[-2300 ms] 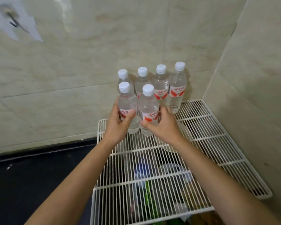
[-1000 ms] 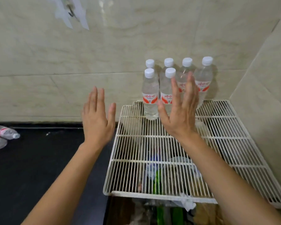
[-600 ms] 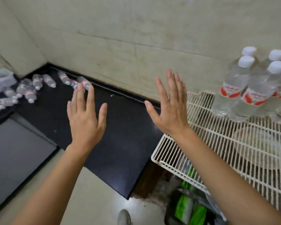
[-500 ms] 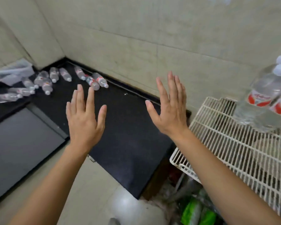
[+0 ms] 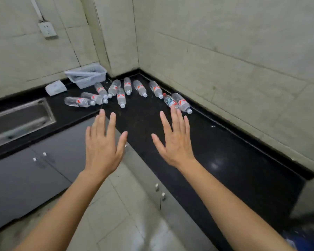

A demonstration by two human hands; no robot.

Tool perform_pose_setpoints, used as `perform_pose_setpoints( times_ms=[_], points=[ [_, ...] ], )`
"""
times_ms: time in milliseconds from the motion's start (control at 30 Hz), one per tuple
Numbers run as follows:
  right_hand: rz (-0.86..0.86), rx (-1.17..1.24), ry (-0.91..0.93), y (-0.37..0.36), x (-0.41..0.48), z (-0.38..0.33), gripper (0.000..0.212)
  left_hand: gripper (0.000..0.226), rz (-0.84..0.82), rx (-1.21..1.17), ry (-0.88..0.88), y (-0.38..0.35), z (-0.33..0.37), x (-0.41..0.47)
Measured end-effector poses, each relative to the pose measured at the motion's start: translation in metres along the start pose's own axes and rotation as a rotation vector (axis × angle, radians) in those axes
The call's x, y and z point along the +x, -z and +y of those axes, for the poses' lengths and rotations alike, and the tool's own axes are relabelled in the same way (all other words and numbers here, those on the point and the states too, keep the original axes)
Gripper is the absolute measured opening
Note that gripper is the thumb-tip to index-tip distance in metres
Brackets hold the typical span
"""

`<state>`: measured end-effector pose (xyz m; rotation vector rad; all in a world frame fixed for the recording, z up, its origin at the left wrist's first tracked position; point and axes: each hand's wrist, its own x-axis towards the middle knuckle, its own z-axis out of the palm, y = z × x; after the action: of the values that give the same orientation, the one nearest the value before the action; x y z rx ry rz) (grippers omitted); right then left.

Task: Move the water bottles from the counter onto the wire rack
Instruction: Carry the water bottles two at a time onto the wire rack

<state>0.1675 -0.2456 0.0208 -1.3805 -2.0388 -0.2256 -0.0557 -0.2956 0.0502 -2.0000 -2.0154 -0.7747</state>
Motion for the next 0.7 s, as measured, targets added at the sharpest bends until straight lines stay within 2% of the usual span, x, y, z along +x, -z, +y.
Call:
perform_pose_setpoints(
  times_ms=[133,400,500,600,700],
  points=[
    [-0.009,-0.037,-0.024,-0.033,0.028,0.003,0.072,0.067,-0.052,0.004,-0.032,-0.026,-0.028,0.037],
    [-0.036,-0.103,-0.149,-0.103,0.100,0.060,0.071,0.066,-0.122,-0.041,-0.135,-0.106,-0.050,0.140],
    [-0.057,-0.076,-0.175,-0.144,0.141,0.079,0.071,0.068,-0.203,-0.007,-0.127,-0.140,-0.068,0.191],
    [-0.146,-0.066,-0.205,-0.186,0.181,0.090,0.072,0.072,-0.334,0.061,-0.110,-0.170,-0.093,0.231],
    [-0.303,-0.087,-0.226,-0.227,0.216,0.099,0.073,0.067,-0.427,0.157,-0.147,-0.196,-0.125,0.269]
  ],
)
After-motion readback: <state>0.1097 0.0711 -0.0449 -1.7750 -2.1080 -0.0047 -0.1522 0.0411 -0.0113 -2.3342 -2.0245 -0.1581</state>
